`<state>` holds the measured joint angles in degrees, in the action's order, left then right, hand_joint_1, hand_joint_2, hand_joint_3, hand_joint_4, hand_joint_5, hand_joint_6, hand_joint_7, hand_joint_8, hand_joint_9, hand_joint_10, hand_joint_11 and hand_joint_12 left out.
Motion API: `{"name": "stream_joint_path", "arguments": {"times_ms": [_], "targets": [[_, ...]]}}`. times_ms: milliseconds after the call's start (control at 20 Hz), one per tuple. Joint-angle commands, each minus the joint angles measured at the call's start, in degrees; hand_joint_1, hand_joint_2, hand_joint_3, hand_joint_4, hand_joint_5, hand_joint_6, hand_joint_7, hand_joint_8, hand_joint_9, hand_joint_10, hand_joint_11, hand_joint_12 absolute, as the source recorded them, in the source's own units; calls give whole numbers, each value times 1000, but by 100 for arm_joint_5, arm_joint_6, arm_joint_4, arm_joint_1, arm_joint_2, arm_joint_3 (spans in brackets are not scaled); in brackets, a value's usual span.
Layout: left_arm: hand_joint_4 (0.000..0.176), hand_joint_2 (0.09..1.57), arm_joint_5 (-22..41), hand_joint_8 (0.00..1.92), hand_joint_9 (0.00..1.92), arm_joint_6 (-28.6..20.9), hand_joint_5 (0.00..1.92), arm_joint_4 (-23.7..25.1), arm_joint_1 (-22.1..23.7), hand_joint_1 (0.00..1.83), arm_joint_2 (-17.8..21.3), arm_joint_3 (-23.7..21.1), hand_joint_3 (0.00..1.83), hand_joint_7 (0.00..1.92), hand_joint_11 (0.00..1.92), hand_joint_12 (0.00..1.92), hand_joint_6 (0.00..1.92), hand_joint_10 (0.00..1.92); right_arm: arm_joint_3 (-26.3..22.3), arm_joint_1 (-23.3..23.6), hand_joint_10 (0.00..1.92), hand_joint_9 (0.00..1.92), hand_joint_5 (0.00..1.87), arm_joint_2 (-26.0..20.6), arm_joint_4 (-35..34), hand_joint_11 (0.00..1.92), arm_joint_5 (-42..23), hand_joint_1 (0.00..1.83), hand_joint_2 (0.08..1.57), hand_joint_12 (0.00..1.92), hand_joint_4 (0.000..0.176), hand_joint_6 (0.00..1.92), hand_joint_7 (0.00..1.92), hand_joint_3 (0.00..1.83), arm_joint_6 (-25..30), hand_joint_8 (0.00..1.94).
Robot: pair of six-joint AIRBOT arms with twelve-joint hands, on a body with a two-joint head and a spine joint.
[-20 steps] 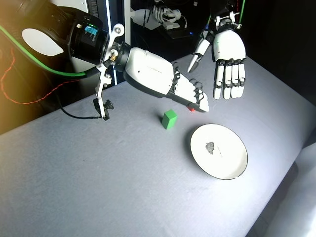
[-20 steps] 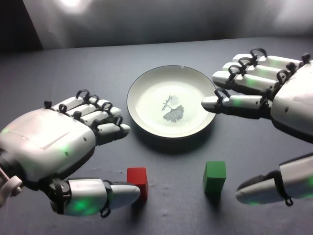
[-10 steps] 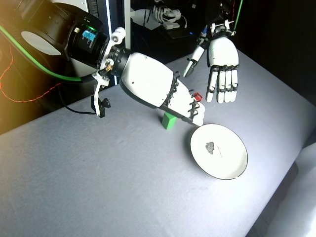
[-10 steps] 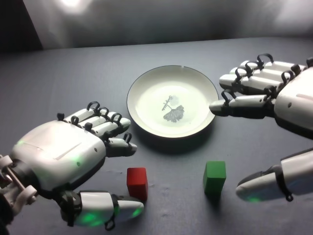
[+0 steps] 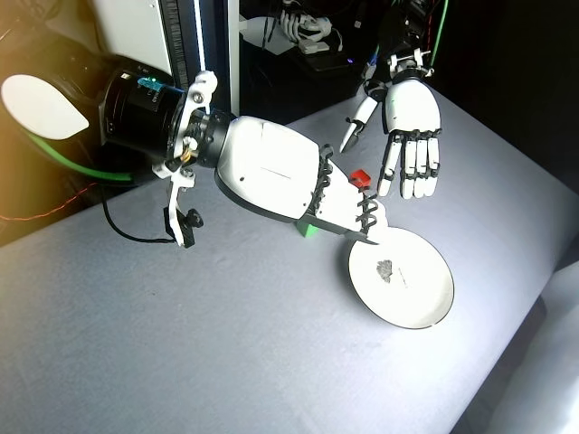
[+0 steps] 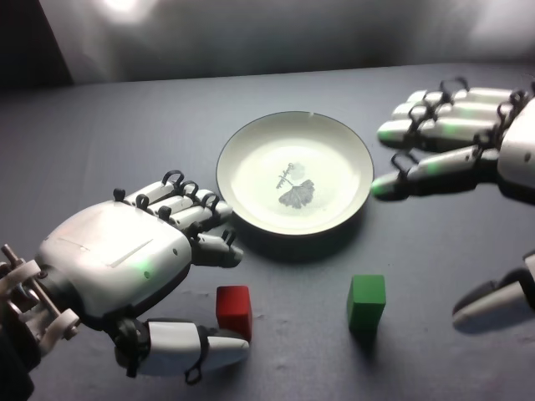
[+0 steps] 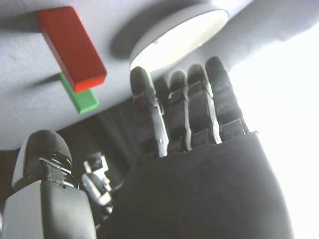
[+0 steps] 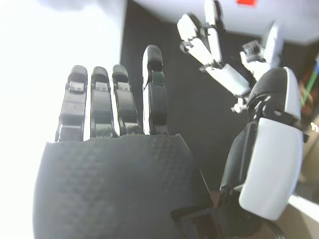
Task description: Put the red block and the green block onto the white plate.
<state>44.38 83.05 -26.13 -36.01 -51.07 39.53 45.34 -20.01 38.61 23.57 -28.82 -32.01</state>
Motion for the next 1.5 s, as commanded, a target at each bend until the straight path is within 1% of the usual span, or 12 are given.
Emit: {"name": "stream_joint_path", "arguments": {"times_ms": [0,50,150,350,500,650,700,850,1000,1100,1200,1450], "targets": [[78,1046,559,0,101,-17,677,202,4,382,-10,26,0,259,0,346,11,0,10,110,0,0,456,-43,-26,0,-448,489,802,0,106,23,45,4,221,8],[94,1048,559,1,102,-18,695,216,0,380,-61,60,0,258,0,412,8,2,-40,239,0,0,548,-25,-33,0,-10,528,806,0,132,28,77,2,260,2],[100,1062,559,0,85,-20,678,237,-9,365,-125,106,2,246,0,385,2,0,-181,401,0,0,612,-22,-600,0,700,574,791,0,136,45,108,0,-291,11],[108,1079,560,1,44,-43,707,287,-28,446,-237,218,0,229,0,215,12,1,-547,621,0,0,699,-31,-3434,0,1074,623,793,0,142,26,128,0,-3543,0],[85,1067,560,0,50,-43,713,310,-47,596,-247,274,0,165,0,197,10,6,-643,706,0,0,711,-37,-3973,0,949,743,777,0,113,24,147,0,-4055,8],[97,1076,560,0,36,-59,692,345,-58,612,-284,340,0,115,0,202,1,0,-681,704,0,0,693,-39,-4025,0,787,814,802,0,94,13,148,5,-4277,4],[99,1052,560,10,61,-60,730,352,-58,709,-304,363,0,210,0,208,10,5,-679,691,9,24,752,-39,-4025,0,774,970,797,0,42,33,204,1,-4329,22],[114,1078,560,1,42,-71,730,339,-56,713,-371,430,2,213,0,222,2,1,-678,622,5,24,766,-46,-4025,0,730,1001,805,0,69,30,242,4,-4447,23],[126,1063,561,0,46,-77,741,211,-14,777,-441,473,0,180,0,158,3,2,-709,422,0,0,771,-69,-4689,0,89,991,831,0,67,24,226,14,-5351,6],[126,1102,561,2,30,-75,709,138,16,727,-472,481,4,190,0,107,0,0,-715,434,0,0,768,-73,-4900,0,207,986,857,0,71,18,227,22,-5523,4],[112,1088,562,2,56,-63,739,66,55,772,-500,486,0,215,0,49,7,4,-852,486,0,0,750,-70,-5474,0,224,976,854,0,72,10,203,20,-6235,0],[136,1061,568,1,86,45,791,-160,139,746,-591,471,1,287,0,260,2,1,-1455,515,0,0,823,-41,-6001,0,-750,980,834,0,75,30,282,4,-7279,21]]}}
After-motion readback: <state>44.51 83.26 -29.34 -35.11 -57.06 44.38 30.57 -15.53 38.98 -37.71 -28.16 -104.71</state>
